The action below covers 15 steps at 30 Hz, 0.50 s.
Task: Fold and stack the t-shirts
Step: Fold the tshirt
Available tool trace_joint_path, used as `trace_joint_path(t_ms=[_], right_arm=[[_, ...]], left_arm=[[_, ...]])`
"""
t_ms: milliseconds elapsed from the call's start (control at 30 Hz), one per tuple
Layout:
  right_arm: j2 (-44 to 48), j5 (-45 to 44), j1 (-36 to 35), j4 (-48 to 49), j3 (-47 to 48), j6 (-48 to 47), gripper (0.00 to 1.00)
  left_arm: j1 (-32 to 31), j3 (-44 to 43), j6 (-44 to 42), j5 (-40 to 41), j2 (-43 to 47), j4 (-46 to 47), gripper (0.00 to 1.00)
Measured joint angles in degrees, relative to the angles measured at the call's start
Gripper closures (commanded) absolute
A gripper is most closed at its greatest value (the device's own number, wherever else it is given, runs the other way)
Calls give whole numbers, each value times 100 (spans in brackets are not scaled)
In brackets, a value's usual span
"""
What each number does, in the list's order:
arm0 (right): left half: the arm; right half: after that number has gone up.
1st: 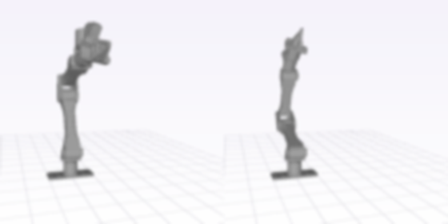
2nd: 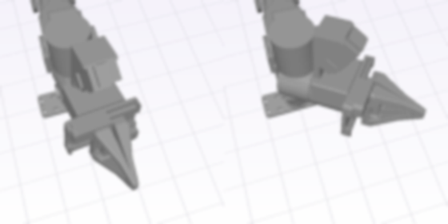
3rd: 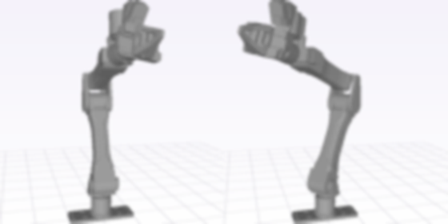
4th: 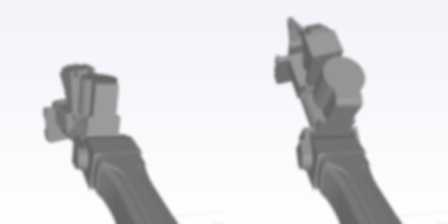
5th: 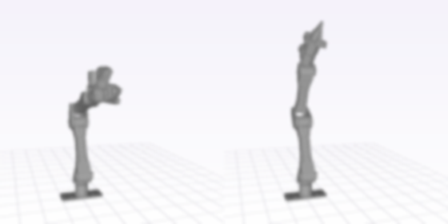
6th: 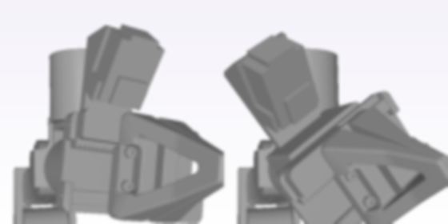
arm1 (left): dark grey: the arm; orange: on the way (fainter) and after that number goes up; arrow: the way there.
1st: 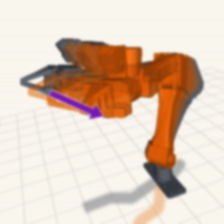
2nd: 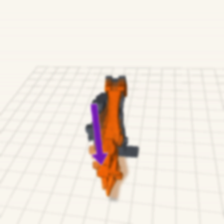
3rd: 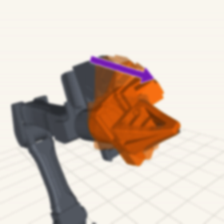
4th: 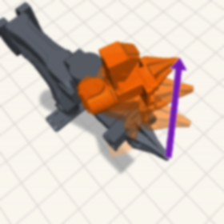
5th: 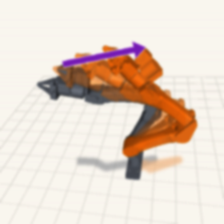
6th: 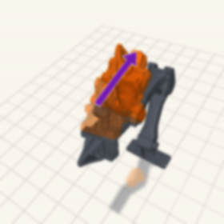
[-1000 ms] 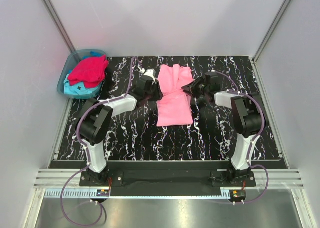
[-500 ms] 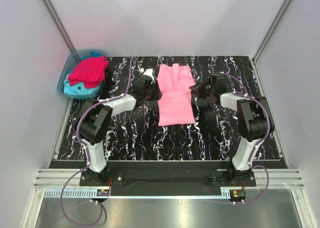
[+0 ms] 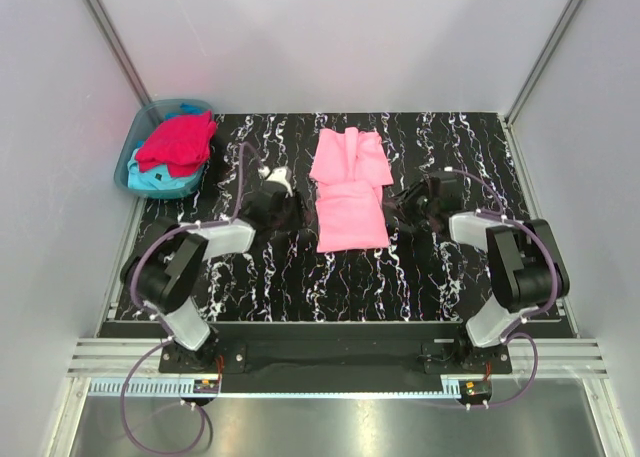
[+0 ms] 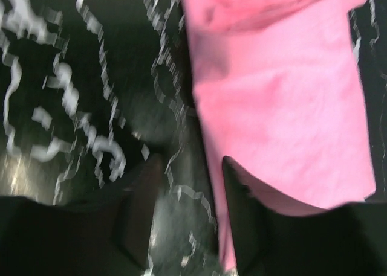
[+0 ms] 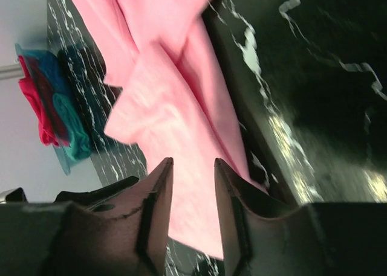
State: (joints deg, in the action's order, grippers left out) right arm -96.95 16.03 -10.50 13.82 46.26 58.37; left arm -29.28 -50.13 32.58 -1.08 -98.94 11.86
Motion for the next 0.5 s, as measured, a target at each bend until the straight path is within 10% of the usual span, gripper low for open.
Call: trace_joint_path(t_ms=[500], right_arm=[[1672, 323, 2, 984, -2649, -240, 30]], left_arm=[[11, 3104, 1060, -439, 1735, 2549, 37]])
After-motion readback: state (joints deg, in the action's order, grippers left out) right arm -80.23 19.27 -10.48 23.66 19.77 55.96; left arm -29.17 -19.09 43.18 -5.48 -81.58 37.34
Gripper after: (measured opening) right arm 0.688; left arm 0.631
